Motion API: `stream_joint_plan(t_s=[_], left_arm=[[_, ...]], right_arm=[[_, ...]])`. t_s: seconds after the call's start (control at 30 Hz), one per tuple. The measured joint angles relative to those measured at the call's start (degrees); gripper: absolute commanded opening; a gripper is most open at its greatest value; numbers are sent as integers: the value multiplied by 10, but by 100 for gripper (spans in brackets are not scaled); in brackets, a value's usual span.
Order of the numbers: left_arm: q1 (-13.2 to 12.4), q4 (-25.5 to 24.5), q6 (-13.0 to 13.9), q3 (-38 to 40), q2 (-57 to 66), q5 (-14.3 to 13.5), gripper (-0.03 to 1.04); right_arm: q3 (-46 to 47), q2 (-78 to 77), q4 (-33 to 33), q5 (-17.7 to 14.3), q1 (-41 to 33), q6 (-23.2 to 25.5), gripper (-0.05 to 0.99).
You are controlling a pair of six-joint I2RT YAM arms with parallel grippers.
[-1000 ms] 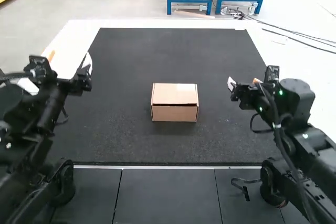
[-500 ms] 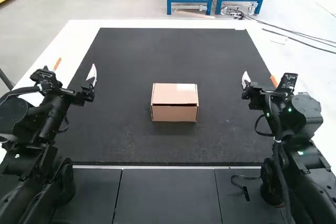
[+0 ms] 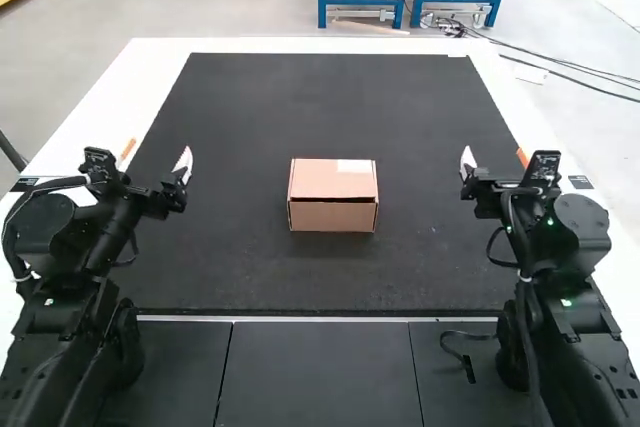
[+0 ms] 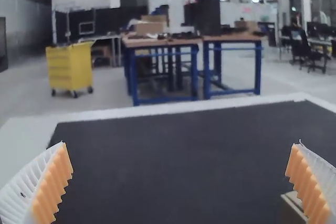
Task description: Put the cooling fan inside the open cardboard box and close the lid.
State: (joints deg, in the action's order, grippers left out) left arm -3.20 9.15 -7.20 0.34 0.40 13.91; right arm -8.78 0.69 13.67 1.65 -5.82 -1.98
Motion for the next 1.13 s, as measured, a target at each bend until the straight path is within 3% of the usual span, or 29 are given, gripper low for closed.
stream_joint_plan(t_s=[0.13, 0.5, 0.67, 1.13], left_arm=[[-3, -88, -14, 0, 0, -7, 97], [-2, -94, -20, 0, 0, -38, 97], [10, -97, -9, 0, 0, -47, 97], [11, -98, 4, 0, 0, -50, 97]], right_arm=[[0, -1, -4, -22, 9, -13, 91], [1, -1, -99, -84, 18, 46, 91], [1, -1, -121, -92, 18, 53, 92], [1, -1, -123, -92, 18, 54, 91]])
